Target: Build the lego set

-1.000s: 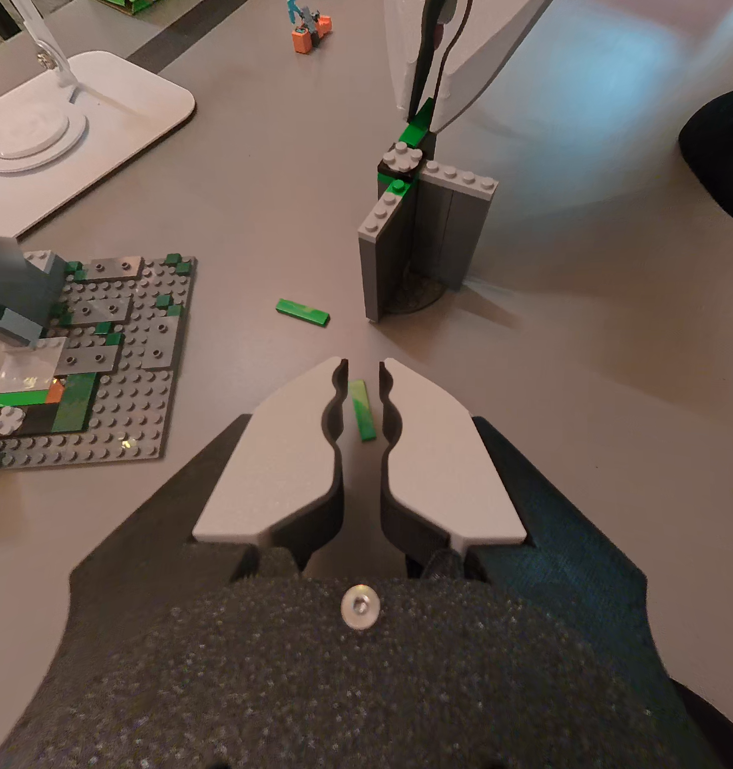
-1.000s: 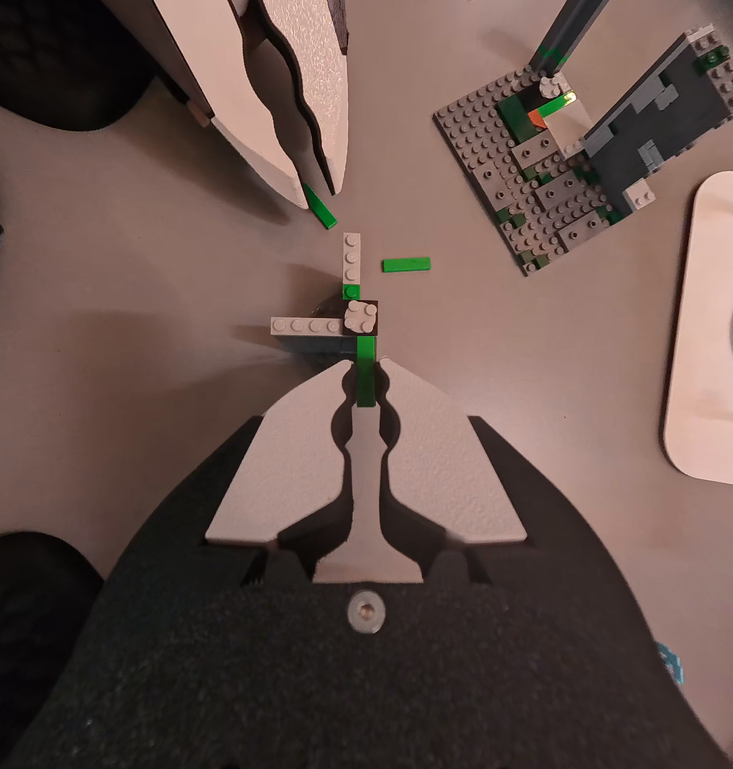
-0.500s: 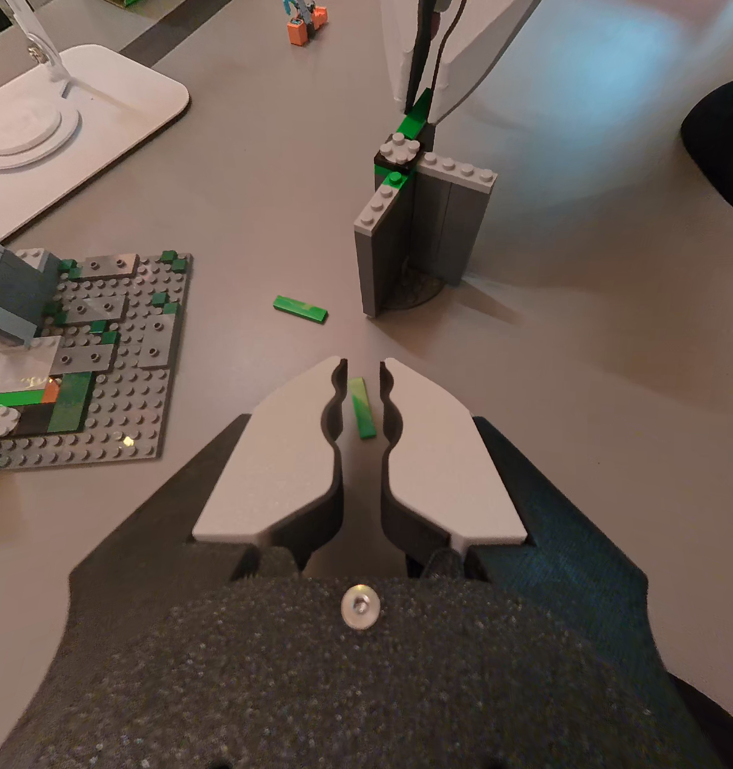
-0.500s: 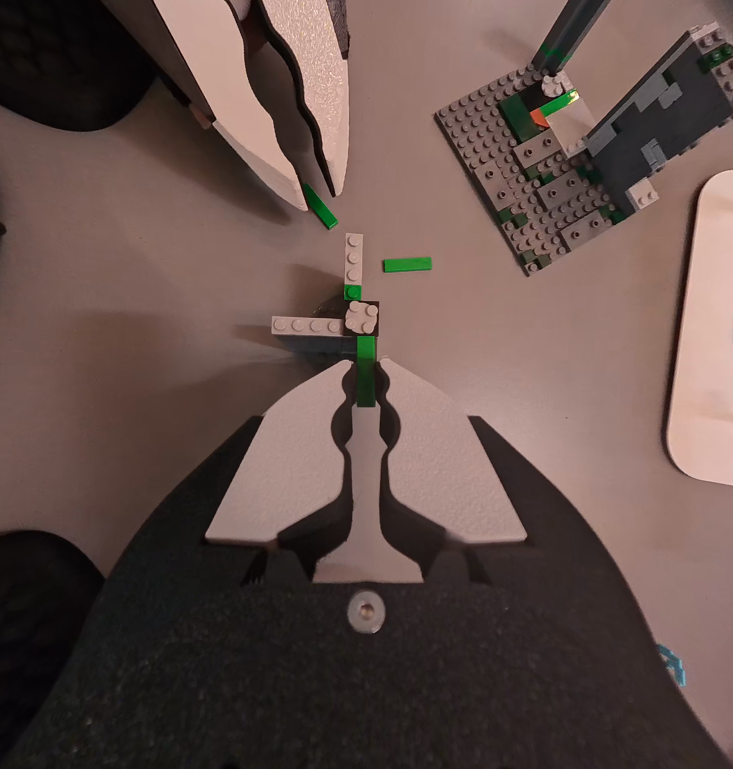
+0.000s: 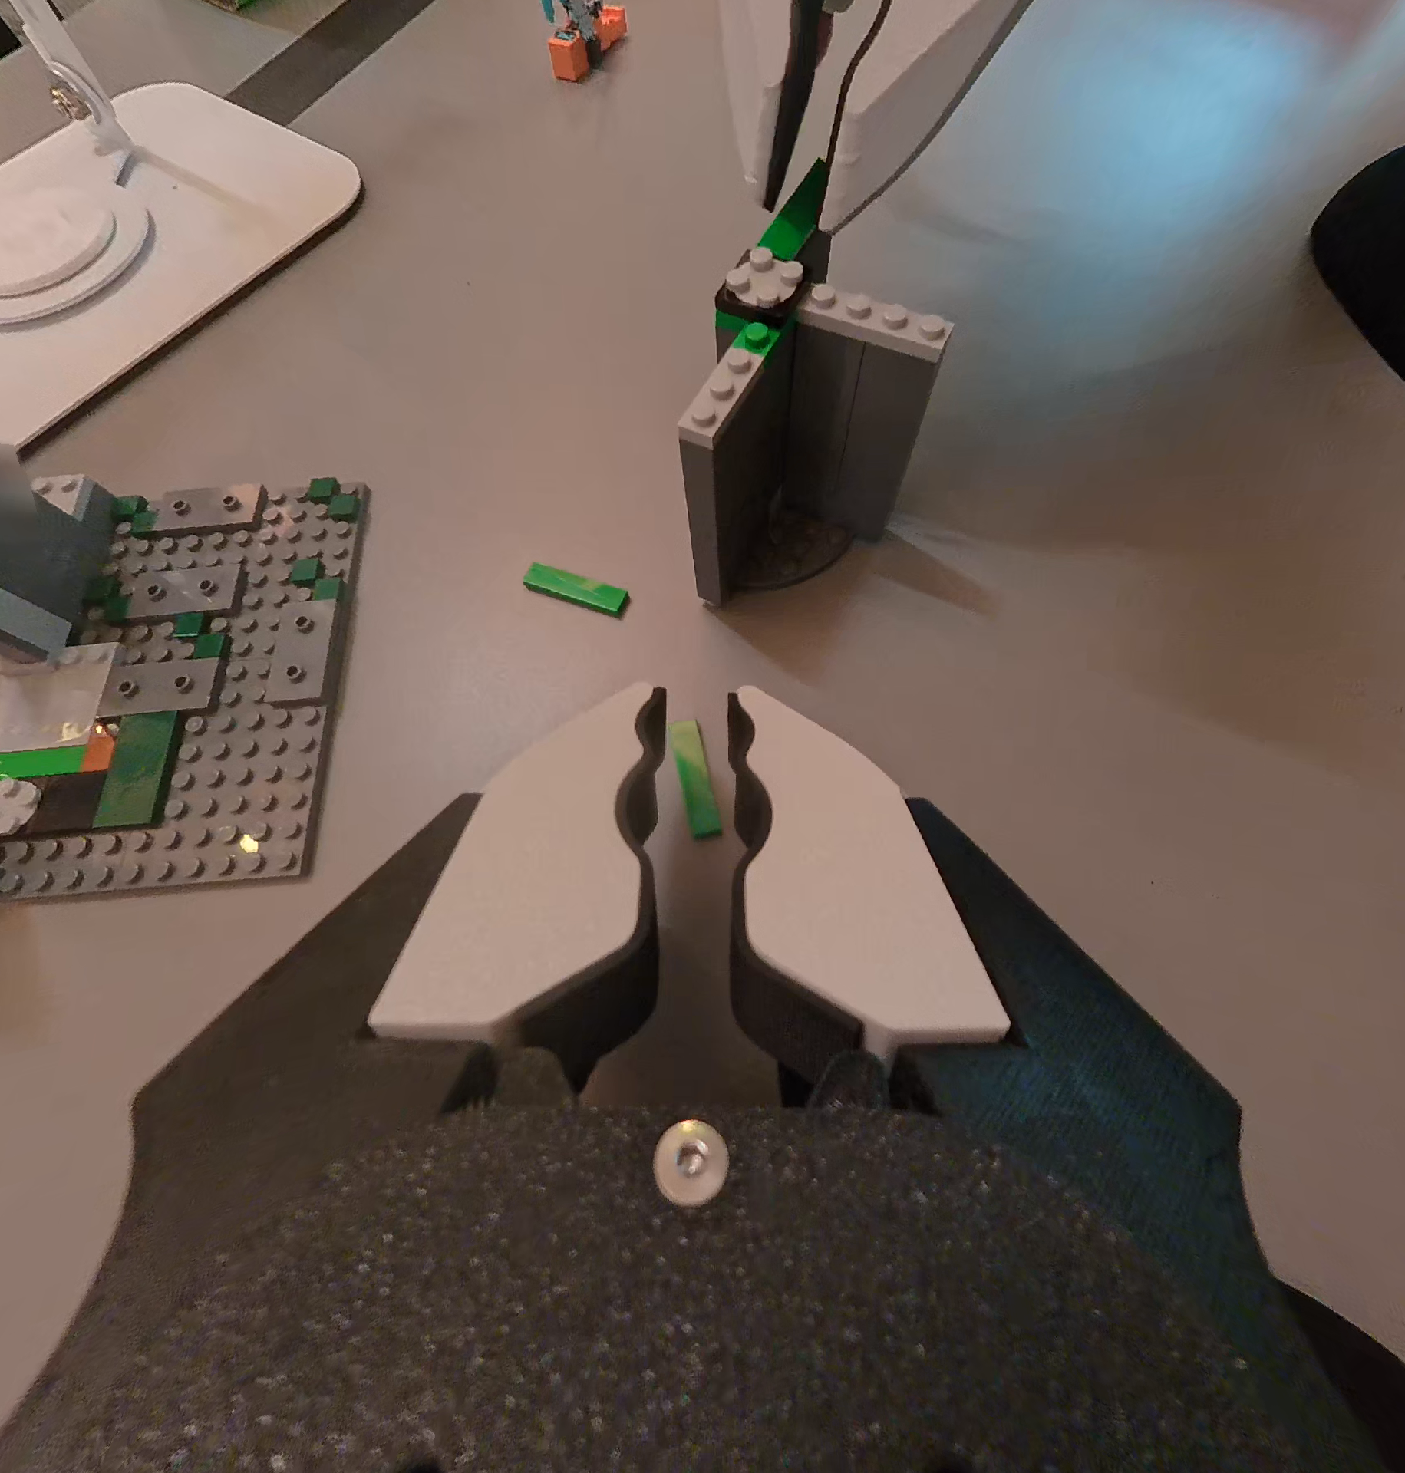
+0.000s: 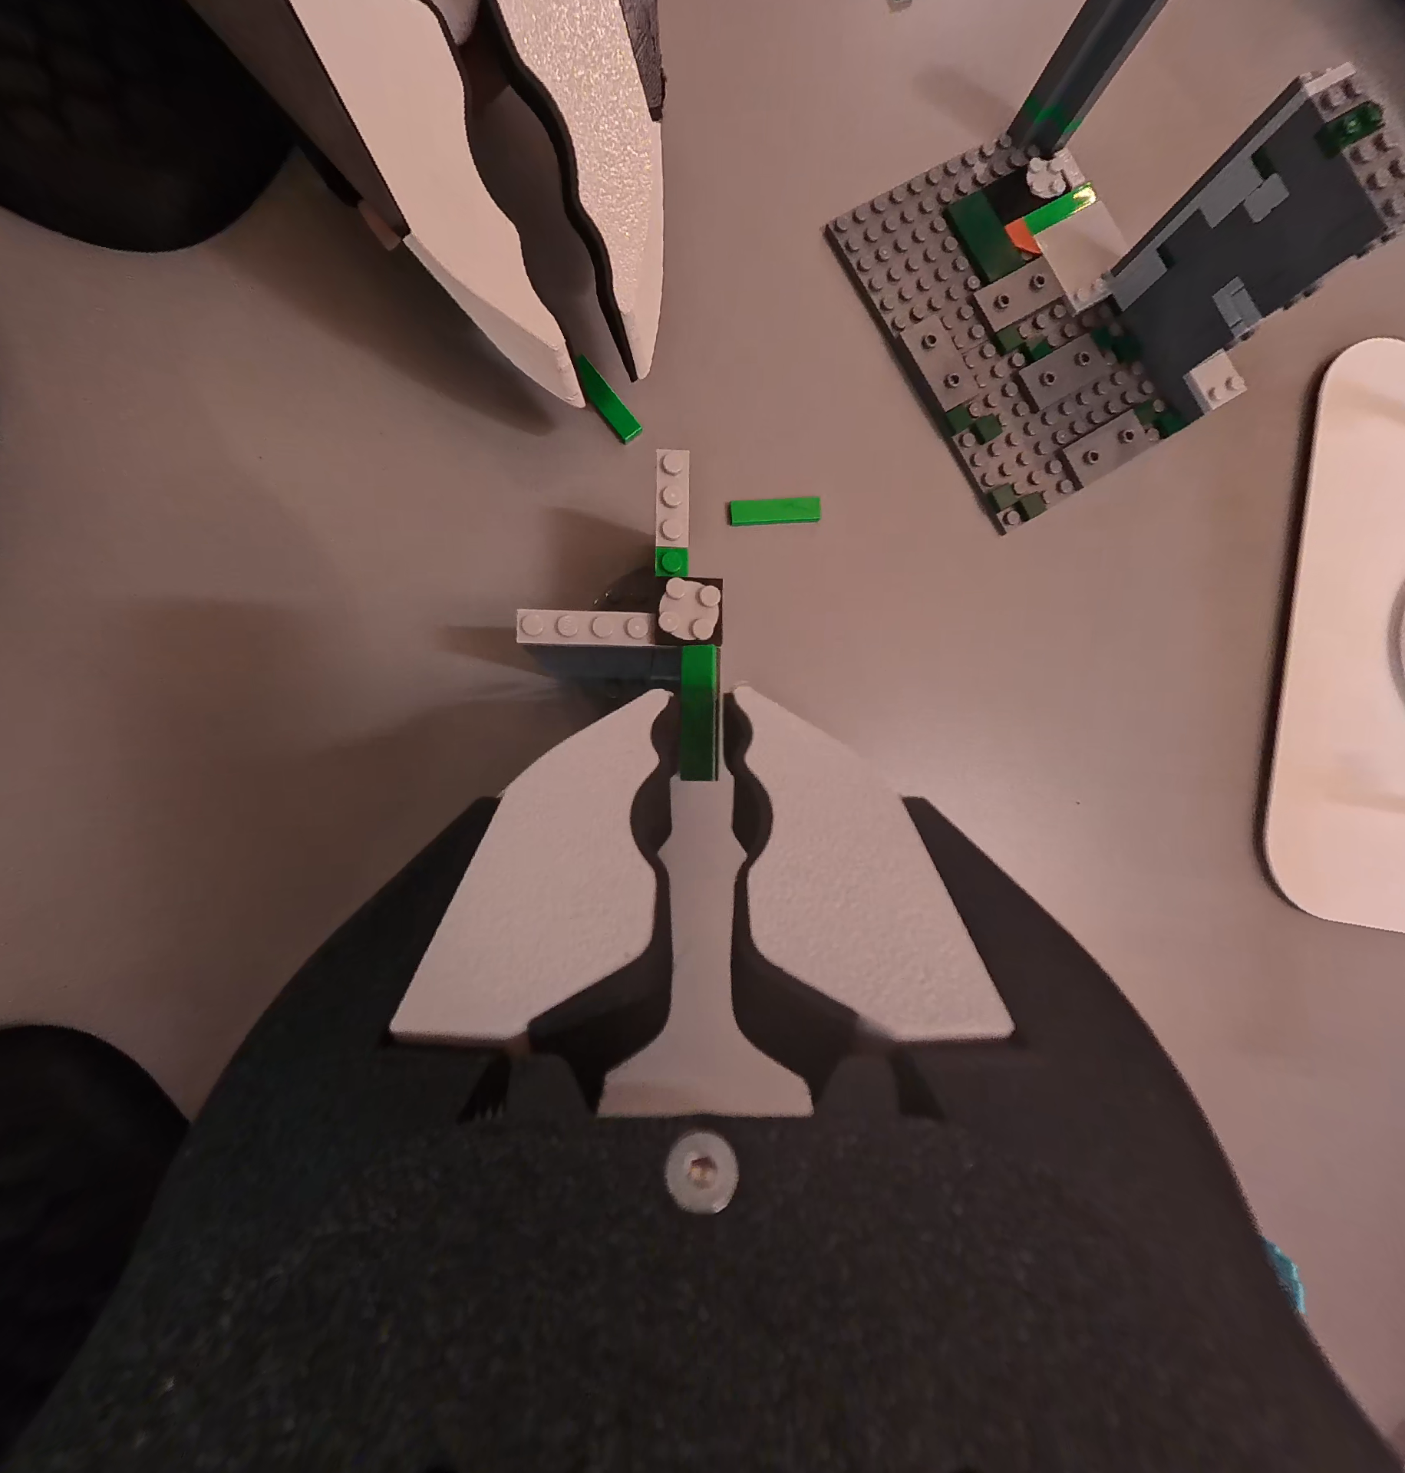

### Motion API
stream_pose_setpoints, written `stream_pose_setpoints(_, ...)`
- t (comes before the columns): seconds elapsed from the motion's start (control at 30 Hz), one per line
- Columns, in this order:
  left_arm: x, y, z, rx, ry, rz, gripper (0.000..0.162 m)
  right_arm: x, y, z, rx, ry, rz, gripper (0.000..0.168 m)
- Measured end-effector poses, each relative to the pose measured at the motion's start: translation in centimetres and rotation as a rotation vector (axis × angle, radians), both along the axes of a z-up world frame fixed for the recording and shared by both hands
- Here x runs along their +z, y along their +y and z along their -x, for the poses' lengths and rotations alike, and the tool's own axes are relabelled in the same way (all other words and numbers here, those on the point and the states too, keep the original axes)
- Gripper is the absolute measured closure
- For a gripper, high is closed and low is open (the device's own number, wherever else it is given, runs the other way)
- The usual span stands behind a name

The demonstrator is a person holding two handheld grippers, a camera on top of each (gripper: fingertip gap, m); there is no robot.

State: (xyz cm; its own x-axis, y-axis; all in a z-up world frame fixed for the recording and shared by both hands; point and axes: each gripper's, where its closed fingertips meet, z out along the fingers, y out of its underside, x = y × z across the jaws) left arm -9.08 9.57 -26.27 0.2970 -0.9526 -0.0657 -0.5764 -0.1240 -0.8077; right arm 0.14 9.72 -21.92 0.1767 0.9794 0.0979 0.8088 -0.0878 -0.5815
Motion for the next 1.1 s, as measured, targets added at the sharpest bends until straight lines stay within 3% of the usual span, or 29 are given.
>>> stream_pose_setpoints(0.43, 0.0, 0.0, 0.0, -0.003, -0.003, -0.008, 0.148, 0.7, -0.2, 0.1, 0.026, 0.021, 0.02, 0.158)
stream_pose_setpoints(0.67, 1.9, 0.2, -2.2, -0.065, -0.104, -0.039, 0.136, 2.1, -0.5, -0.6, 0.004, 0.143, 0.201, 0.154)
stream_pose_setpoints(0.87, 1.2, 1.2, -4.4, -0.192, -0.071, -0.071, 0.127, 2.2, -0.2, -1.1, -0.018, 0.208, 0.372, 0.155)
stream_pose_setpoints(0.97, 1.4, 1.0, -5.4, -0.268, -0.072, -0.081, 0.13, 1.6, 0.1, -1.0, -0.025, 0.201, 0.41, 0.156)
stream_pose_setpoints(1.1, 1.6, 0.7, -6.3, -0.322, -0.081, -0.071, 0.144, 1.3, 0.3, -0.1, 0.018, 0.165, 0.299, 0.164)
